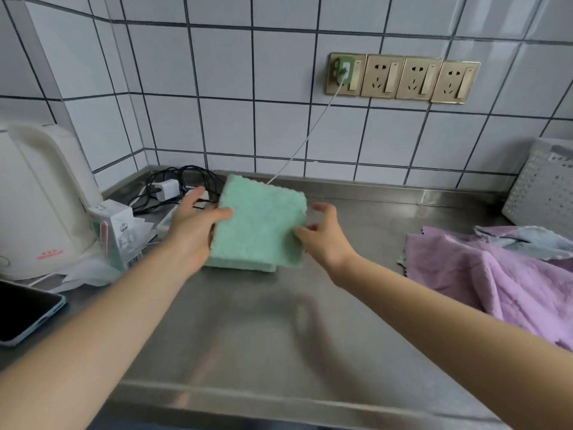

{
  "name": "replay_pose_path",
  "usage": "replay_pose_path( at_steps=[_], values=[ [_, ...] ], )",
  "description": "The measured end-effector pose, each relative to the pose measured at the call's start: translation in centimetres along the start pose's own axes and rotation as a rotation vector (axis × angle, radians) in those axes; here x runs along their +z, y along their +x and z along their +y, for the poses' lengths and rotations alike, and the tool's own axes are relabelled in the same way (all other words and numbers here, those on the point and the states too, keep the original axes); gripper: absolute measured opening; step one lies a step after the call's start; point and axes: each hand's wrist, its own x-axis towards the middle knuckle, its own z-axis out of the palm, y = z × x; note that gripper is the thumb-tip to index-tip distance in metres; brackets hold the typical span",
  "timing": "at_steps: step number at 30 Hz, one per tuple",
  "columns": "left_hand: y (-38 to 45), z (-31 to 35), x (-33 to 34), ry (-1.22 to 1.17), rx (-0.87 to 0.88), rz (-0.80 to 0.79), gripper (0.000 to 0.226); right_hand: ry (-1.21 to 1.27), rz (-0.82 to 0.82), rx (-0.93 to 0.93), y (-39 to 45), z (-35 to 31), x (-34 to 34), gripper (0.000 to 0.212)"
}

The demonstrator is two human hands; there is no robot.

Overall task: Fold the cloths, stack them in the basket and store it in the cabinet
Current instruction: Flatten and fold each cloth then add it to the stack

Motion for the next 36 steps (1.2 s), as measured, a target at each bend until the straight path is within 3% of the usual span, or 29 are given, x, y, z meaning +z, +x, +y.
replay_pose_path(
  at_steps=[4,8,11,14,17,21,23,26,28,33,36],
  values=[
    [5.3,1.0,-1.6,0.154,0.073,0.034,0.086,0.042,0.037,-0.021,4.2,-2.3,3.0,0.051],
    [8.4,-1.3,-2.7,0.51,0.117,0.084,0.082,-0.081,0.019,0.083,5.9,-1.0,5.2,0.052],
    [9.2,-3.9,-3.9,0.729,0.116,0.054,0.078,-0.154,0.006,0.147,6.2,1.3,6.3,0.041],
    [9.3,-4.4,-4.4,0.77,0.201,0.076,0.068,-0.144,-0.001,0.085,6.5,1.8,6.3,0.046],
    [9.0,-4.1,-4.4,0.91,0.428,0.071,0.052,-0.2,0.001,-0.05,6.5,1.8,6.2,0.052],
    [8.4,-4.5,-4.8,1.607,0.806,-0.082,0.041,-0.545,-0.005,-0.197,6.1,3.0,7.0,0.039],
    [8.2,-4.4,-4.8,1.776,0.706,-0.137,0.036,-0.743,0.01,-0.19,6.1,3.7,6.9,0.036],
    [8.5,-3.9,-4.9,1.841,0.458,-0.186,0.044,-0.736,-0.085,-0.119,6.0,3.8,6.2,0.041],
    [8.3,-3.4,-4.6,1.877,0.432,-0.186,0.046,-0.71,-0.148,-0.131,5.6,3.4,5.1,0.044],
    [6.0,-2.3,-2.0,1.692,0.67,-0.066,0.037,-0.747,-0.147,-0.21,2.6,2.0,-0.6,0.036],
    [3.3,-2.8,1.0,1.581,0.772,-0.099,0.033,-0.825,-0.093,-0.278,-0.5,2.0,-5.9,0.027]
  ],
)
